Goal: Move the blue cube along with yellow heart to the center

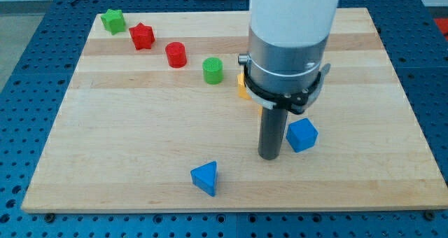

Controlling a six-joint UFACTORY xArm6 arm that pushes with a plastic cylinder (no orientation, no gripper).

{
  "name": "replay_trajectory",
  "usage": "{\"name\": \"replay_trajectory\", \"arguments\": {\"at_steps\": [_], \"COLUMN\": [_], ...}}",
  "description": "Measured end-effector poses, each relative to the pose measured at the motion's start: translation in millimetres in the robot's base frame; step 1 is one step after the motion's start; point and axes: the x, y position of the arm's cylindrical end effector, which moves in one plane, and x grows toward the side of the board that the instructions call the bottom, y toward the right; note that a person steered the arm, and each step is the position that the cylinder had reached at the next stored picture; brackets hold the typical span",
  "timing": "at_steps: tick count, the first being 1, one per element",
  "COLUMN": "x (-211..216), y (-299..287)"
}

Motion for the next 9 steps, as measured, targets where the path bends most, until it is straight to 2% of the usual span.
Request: {"name": "replay_trajectory", "arguments": {"at_steps": [2,3,6,8,9], "x": [27.4,20.7,-29.9,1.5,-7.1], "y": [53.7,65.6,-3.9,43.3,67.7]}}
